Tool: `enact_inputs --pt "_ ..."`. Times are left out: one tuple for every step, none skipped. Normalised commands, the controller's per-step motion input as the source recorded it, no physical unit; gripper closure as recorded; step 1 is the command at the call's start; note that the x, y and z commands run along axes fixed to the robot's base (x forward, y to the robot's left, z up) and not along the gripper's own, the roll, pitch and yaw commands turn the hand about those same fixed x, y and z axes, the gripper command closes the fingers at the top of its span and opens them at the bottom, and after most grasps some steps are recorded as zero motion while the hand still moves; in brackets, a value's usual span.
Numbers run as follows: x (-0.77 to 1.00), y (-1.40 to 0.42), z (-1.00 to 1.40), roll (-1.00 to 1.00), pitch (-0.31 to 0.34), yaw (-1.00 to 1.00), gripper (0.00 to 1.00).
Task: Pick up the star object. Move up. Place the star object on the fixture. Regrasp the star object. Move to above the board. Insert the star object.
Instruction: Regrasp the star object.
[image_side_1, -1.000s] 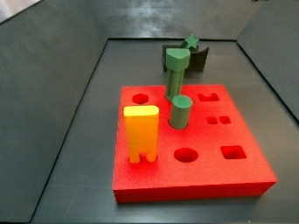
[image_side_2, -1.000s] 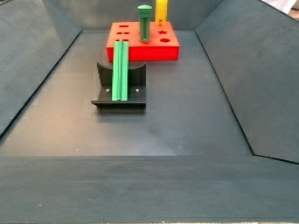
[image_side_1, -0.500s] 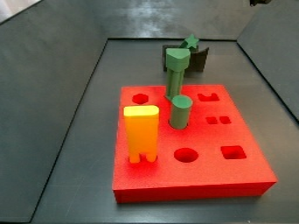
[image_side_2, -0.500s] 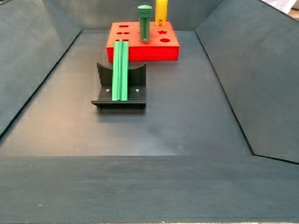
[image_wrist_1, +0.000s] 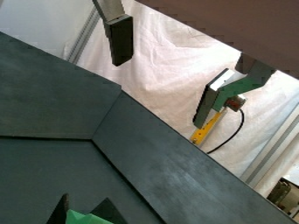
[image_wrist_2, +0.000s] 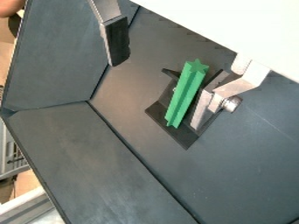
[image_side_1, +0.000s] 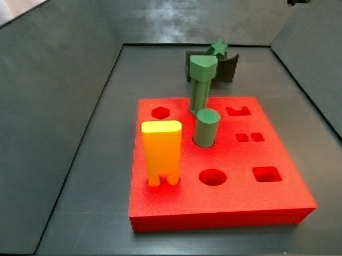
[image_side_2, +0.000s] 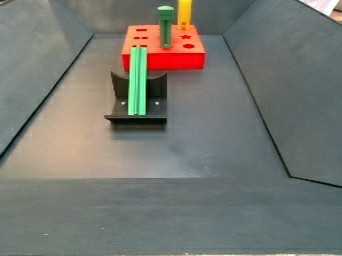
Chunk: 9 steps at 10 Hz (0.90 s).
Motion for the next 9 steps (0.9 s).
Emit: enact_inputs --pt "0.43 -0.06 -0.03 0.17 0.032 0.10 0.00" --pt "0.43 -0.05 -0.03 0.16 0.039 0.09 0.00" --pt "0.42 -0.05 -0.03 0.16 0.043 0.09 0.00" --pt "0.42 -0.05 -0.03 0.15 0.051 0.10 0.00" --pt "0.41 -0.05 -0.03 0.14 0.057 0.10 0.00" --pt "0.41 -0.05 -0.03 0.14 0.062 0.10 0.00" --pt "0.41 -0.05 -0.03 0.14 0.064 0.10 0.00" --pt "0.40 -0.05 -0.03 0.14 0.066 0.10 0.00" --pt "0.40 -0.05 -0.03 0.14 0.066 0.10 0.00"
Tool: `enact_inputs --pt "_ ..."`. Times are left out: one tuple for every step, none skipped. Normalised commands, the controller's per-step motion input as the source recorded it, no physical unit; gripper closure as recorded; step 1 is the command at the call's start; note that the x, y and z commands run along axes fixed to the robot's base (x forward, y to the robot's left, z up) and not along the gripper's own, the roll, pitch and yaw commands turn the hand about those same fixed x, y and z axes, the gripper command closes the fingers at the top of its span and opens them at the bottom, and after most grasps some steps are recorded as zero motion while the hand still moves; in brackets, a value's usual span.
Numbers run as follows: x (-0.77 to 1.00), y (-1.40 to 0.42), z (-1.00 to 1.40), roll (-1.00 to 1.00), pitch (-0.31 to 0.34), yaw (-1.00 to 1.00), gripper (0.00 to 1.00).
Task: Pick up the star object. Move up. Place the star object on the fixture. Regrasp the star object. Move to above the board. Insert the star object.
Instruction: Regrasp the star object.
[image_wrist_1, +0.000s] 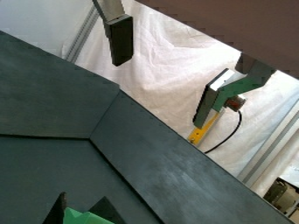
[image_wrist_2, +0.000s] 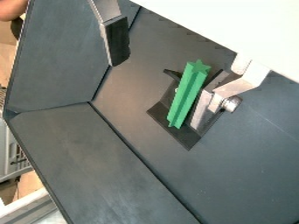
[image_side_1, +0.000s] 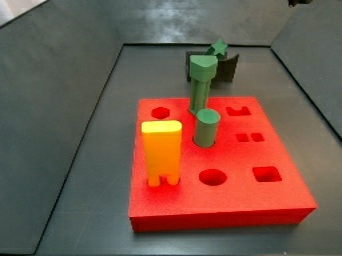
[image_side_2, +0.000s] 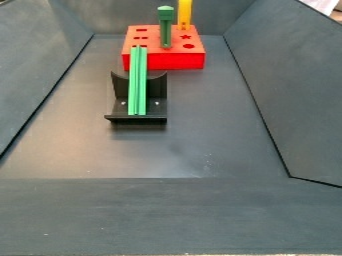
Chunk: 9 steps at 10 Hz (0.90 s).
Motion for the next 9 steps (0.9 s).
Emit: enact_inputs --pt "0.40 -0.05 -0.03 0.14 0.067 0.10 0.00" --pt "0.40 -0.05 -0.02 0.14 0.067 0.10 0.00" --pt "0.40 -0.05 -0.02 0.13 0.068 0.10 0.00" --pt "0.40 -0.05 -0.02 0.13 0.068 0.10 0.00" --pt "0.40 -0.05 -0.02 0.13 0.068 0.10 0.00" --pt "0.40 -0.05 -0.02 0.13 0.068 0.10 0.00" --pt "0.40 -0.05 -0.02 0.13 0.068 0.11 0.00" --pt "0.40 -0.05 -0.02 0.13 0.068 0.11 0.00" --pt "0.40 -0.05 -0.02 0.13 0.068 0.11 0.00"
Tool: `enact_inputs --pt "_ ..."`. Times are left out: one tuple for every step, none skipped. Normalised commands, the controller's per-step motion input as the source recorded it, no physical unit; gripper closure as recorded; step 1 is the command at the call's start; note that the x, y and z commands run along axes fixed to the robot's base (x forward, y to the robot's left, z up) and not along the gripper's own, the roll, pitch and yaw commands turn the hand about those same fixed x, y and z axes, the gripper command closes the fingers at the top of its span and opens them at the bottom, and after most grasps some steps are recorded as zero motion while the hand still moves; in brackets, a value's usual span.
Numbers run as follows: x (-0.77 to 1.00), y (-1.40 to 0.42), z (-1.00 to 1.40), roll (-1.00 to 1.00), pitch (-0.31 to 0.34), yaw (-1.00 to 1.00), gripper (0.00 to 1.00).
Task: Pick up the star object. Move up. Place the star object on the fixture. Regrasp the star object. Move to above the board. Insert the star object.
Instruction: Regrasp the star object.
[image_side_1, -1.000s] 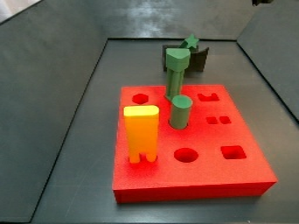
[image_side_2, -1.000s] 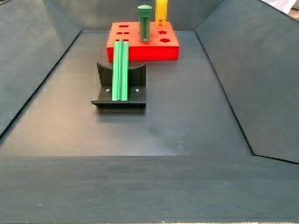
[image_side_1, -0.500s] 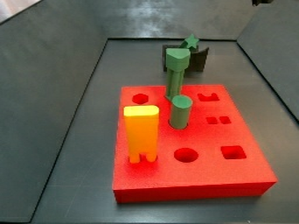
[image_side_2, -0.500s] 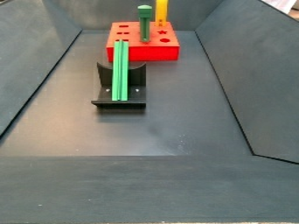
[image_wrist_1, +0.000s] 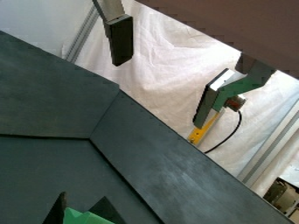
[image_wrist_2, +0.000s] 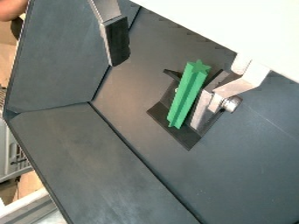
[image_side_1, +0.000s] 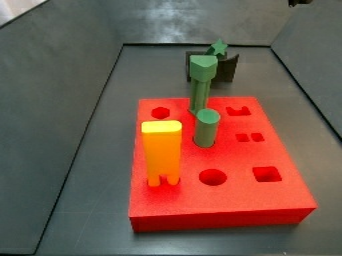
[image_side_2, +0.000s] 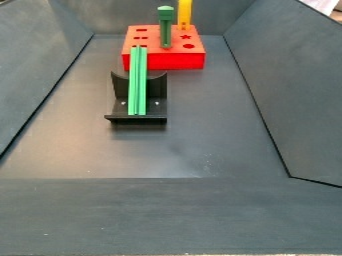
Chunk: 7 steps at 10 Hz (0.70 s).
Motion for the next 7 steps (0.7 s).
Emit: enact_inputs --pt "0.40 -0.05 -0.02 0.13 0.068 0.11 0.00" --pt "0.15 0.04 -1.00 0.11 0.039 0.10 0.00" --pt "0.15 0.04 -1.00 0.11 0.038 0.11 0.00" --pt "0.16 0.04 -1.00 0.11 0.016 0.12 0.00" --pt "0.16 0.03 -1.00 0.09 0.012 0.11 0.00" --pt "0.17 0.03 -1.00 0.08 0.005 0.10 0.00" --pt "0.17 0.02 -1.00 0.08 -0.003 0.09 0.00"
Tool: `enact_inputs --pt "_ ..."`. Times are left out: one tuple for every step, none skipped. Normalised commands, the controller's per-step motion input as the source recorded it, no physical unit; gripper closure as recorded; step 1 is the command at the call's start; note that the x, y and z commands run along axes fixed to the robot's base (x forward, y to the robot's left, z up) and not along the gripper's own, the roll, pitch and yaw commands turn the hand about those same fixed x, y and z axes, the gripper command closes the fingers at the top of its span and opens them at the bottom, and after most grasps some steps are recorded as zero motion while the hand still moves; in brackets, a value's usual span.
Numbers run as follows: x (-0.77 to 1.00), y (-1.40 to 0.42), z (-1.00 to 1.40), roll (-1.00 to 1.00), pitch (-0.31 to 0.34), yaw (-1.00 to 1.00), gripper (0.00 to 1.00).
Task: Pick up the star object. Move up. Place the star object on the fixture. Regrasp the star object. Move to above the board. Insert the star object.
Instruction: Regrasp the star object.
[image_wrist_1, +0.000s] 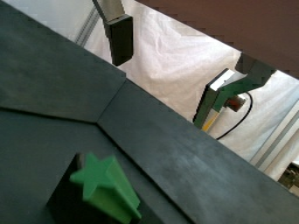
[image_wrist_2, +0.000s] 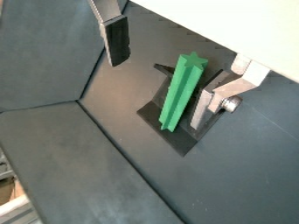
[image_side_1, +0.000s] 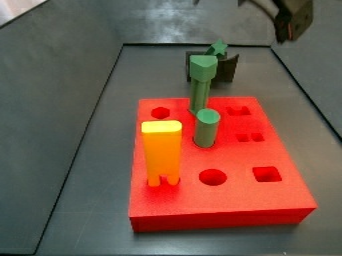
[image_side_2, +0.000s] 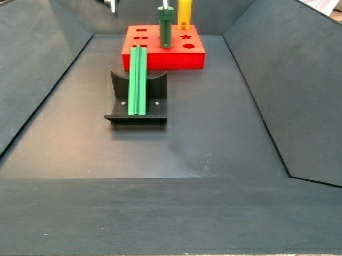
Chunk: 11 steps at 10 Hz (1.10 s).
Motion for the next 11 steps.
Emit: enact_inputs --pt "0.17 0.02 -1.00 0.08 -0.013 0.08 0.00" --pt "0.18 0.01 -1.00 0.07 -0.019 0.07 0.00" --pt "0.18 0.00 -1.00 0.07 -0.011 0.06 0.00" --pt "0.19 0.00 -1.00 0.08 -0.007 0.06 0.00" --pt "0.19 -0.01 -1.00 0.08 -0.004 0.05 0.00" --pt "0.18 -0.01 -0.95 0.08 -0.002 0.05 0.00" --pt "0.14 -0.02 -0.71 0.08 0.001 0.05 0.00" --pt "0.12 -0.03 -0.57 0.08 0.004 0.05 0.00" --pt "0.11 -0.03 -0.42 0.08 0.004 0.05 0.00" --pt "0.10 -0.03 -0.28 0.08 0.003 0.05 0.00" --pt "0.00 0.00 0.00 0.00 0.000 0.00 1.00"
